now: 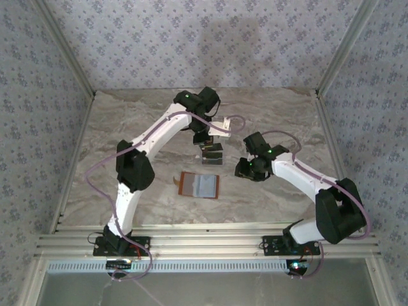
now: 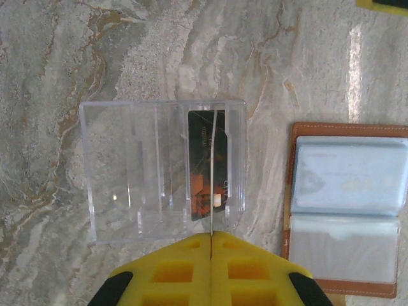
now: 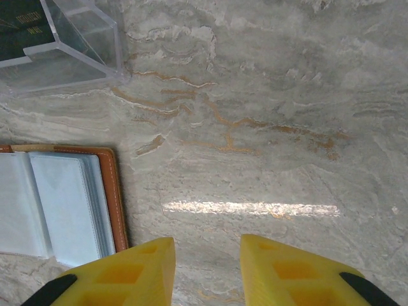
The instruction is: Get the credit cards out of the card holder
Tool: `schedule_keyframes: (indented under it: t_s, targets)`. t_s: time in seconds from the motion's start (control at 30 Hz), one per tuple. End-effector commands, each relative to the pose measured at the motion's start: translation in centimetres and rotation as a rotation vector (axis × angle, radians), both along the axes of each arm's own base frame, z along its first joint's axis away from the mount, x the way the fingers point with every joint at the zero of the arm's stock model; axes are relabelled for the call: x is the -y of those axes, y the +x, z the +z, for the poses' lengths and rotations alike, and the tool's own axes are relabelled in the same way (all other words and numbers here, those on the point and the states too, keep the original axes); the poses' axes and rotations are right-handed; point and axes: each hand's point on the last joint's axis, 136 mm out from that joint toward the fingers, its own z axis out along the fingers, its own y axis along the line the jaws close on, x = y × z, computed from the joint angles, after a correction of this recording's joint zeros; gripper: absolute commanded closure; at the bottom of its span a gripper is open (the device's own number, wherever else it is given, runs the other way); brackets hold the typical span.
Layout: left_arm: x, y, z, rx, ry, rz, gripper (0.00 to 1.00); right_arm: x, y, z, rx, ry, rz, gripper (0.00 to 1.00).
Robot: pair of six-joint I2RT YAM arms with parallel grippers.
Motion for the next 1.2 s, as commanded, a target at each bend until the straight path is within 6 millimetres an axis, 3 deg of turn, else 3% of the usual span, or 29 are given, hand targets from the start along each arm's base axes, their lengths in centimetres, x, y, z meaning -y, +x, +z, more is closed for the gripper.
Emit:
schedule_keyframes:
  t_s: [0.0, 1.0, 1.17]
  targets:
    - [-0.4, -0.6, -0.4, -0.028, 0.053, -0.068, 1.0, 0.1, -0.3, 0.1, 0.0, 0.006, 0.004, 0.66]
    - [0.6, -0.3, -8.1, -0.118, 0.176, -0.089, 1.0, 0.0, -0.1, -0.6, -0.031, 0.008, 0.01, 0.66]
    - [1.0, 0.4, -8.4, -0.091, 0.173, -0.081, 0.89, 0.0, -0.2, -0.7, -0.035, 0.007, 0.006, 0.66]
